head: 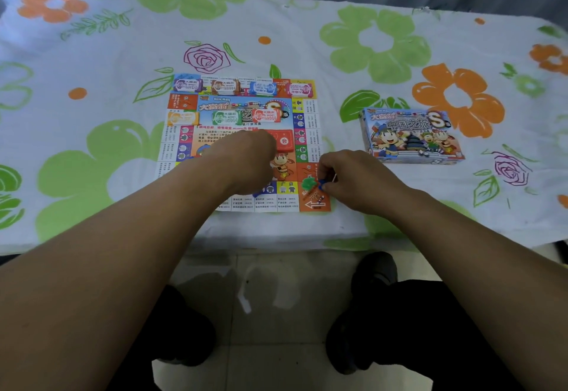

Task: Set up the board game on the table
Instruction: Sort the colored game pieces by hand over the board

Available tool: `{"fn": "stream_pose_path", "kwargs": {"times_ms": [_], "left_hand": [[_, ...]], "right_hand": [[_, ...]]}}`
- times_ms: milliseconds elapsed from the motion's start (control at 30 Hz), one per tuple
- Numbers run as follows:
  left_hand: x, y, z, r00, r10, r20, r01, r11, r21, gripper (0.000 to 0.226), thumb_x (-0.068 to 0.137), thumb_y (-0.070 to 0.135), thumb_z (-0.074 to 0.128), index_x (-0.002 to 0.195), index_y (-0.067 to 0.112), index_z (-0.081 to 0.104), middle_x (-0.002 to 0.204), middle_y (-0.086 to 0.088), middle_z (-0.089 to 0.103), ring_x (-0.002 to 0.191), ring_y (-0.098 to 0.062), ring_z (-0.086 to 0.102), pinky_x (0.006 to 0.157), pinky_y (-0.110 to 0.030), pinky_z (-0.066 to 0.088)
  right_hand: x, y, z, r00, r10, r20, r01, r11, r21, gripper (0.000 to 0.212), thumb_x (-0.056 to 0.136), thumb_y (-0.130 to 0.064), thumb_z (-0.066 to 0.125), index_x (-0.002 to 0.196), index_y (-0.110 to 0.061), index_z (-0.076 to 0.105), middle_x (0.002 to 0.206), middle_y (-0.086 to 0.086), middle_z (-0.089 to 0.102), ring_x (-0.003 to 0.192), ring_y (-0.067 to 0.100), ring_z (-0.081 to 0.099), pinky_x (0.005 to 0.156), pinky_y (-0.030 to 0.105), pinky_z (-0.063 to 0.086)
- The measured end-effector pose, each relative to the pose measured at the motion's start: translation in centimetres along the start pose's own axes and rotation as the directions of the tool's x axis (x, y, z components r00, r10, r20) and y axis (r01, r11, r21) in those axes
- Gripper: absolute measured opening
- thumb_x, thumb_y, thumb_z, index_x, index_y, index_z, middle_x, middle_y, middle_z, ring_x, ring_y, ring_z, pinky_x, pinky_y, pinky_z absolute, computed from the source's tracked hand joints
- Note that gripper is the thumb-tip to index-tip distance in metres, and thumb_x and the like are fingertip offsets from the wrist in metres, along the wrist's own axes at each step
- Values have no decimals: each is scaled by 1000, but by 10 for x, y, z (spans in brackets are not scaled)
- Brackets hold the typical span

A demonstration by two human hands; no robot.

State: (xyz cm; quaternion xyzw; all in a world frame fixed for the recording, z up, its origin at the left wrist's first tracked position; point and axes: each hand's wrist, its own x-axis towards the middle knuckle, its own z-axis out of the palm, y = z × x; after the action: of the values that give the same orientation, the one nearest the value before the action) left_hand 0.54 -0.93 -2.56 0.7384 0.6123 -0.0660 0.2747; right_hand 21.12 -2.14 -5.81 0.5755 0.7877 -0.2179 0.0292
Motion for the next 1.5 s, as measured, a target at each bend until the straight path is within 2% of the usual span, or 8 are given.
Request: {"fn": "stream_pose_path", "kwargs": {"times_ms": [233, 500, 667, 800, 933, 1100, 1233, 1500], "left_hand": [[1, 1, 0, 1000, -3, 14, 2, 1000, 5, 30, 97, 26, 62, 126, 16, 58, 108, 0, 58, 92, -19, 55, 72, -30, 44], [0, -2, 0, 1000, -7, 11, 7, 1000, 7, 30, 97, 24, 61, 126, 16, 58, 114, -2, 62, 95, -19, 57, 73, -30, 44], [-3, -6, -2, 1000, -18, -10, 18, 1000, 11, 29, 95, 13, 58, 124, 15, 59, 118, -6, 62, 95, -21, 57, 76, -33, 50], [-7, -9, -5, 999, -24, -23, 24, 1000, -6, 28, 95, 12, 57, 122, 14, 60, 119, -7, 63, 100, -24, 60, 86, -39, 55], [-9, -15, -5, 998, -49, -32, 49, 999, 2, 28, 94, 10, 57, 121, 14, 60, 117, -6, 63, 99, -24, 61, 87, -41, 56], [-13, -26, -7, 996, -64, -58, 65, 998, 14, 26, 93, 9, 55, 118, 16, 61, 109, -6, 64, 90, -23, 60, 75, -36, 53], [-16, -33, -9, 995, -71, -69, 70, 997, -5, 25, 96, 13, 55, 119, 16, 62, 112, -7, 66, 94, -24, 62, 78, -37, 55], [-18, -42, -12, 993, -84, -78, 84, 996, -4, 29, 93, 12, 58, 121, 17, 60, 113, -5, 64, 94, -22, 60, 77, -35, 53]], "right_hand": [[0, 0, 4, 1000, 0, 3, 0, 997, -74, 6, 91, -21, 66, 97, -21, 63, 107, 0, 68, 91, 21, 62, 73, 35, 53], [-1, -3, 5, 1000, 4, -9, -5, 994, -106, 8, 92, -23, 65, 100, -20, 62, 111, -1, 68, 93, 21, 62, 70, 32, 50], [-2, -12, -6, 1000, 24, 15, -22, 992, -128, 25, 85, -32, 67, 106, -24, 58, 108, -4, 64, 90, 19, 61, 71, 35, 53], [4, -26, -15, 999, 37, -37, -40, 995, -91, 27, 85, -36, 66, 107, -24, 59, 103, -5, 60, 88, 18, 58, 63, 28, 39], [17, -46, -12, 996, -39, -79, 36, 998, -46, 23, 90, -32, 63, 110, -23, 58, 111, -2, 62, 93, 18, 59, 72, 31, 47], [34, -68, 1, 983, -130, -126, 130, 991, -8, 25, 95, -21, 59, 120, -24, 61, 112, 1, 64, 95, 22, 61, 77, 34, 51], [44, -78, 9, 978, -161, -135, 148, 983, -105, 33, 96, -12, 58, 126, -25, 63, 119, 5, 65, 99, 27, 64, 80, 37, 56], [52, -77, 15, 975, -147, -165, 116, 976, -183, 15, 97, -17, 60, 108, -22, 69, 107, 5, 67, 90, 26, 65, 73, 34, 52]]}}
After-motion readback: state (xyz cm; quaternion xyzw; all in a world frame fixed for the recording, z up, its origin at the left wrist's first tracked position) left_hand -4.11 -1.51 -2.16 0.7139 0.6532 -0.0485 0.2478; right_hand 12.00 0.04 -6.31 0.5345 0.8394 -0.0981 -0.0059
